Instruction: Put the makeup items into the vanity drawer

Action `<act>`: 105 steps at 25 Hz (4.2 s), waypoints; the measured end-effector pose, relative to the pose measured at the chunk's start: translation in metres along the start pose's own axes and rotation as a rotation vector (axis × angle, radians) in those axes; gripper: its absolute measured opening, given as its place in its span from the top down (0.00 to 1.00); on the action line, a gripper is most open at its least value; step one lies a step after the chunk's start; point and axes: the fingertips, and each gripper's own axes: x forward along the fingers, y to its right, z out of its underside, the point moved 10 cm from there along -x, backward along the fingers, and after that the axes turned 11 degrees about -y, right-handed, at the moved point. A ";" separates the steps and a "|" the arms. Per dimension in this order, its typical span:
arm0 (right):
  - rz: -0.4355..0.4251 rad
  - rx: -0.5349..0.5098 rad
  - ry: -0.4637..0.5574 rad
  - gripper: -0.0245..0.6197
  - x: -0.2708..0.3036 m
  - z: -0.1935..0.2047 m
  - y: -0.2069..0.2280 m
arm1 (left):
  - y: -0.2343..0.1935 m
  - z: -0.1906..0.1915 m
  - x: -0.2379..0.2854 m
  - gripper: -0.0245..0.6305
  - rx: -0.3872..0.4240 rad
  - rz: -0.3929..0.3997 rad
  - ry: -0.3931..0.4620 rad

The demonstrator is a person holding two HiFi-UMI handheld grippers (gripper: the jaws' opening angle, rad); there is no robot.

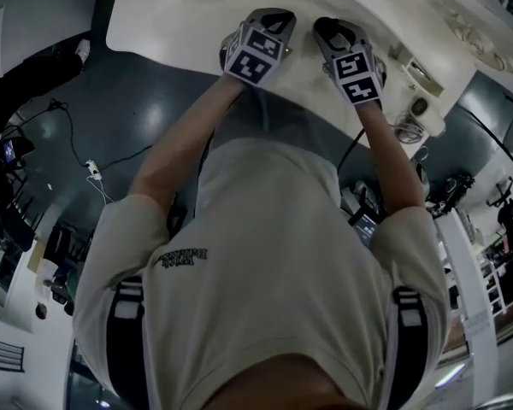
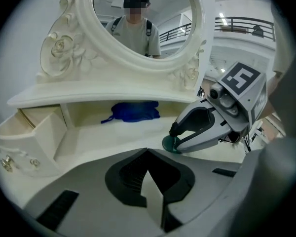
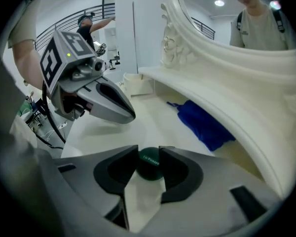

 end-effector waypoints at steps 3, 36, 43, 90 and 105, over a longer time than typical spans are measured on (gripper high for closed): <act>-0.007 0.003 -0.027 0.72 0.008 0.010 -0.001 | 0.002 0.008 0.014 0.94 0.003 0.017 -0.035; 0.012 -0.007 0.271 0.93 -0.067 -0.050 -0.004 | -0.003 -0.017 -0.046 0.94 -0.009 -0.075 0.088; 0.021 -0.072 0.447 0.93 -0.128 -0.108 -0.021 | -0.013 -0.044 -0.119 0.94 -0.015 -0.155 0.202; -0.150 -0.215 1.107 0.93 -0.337 -0.216 -0.139 | 0.033 -0.021 -0.458 0.94 -0.023 -0.522 0.818; -0.148 -0.260 1.034 0.93 -0.309 -0.251 -0.129 | -0.001 -0.023 -0.450 0.94 -0.069 -0.516 0.819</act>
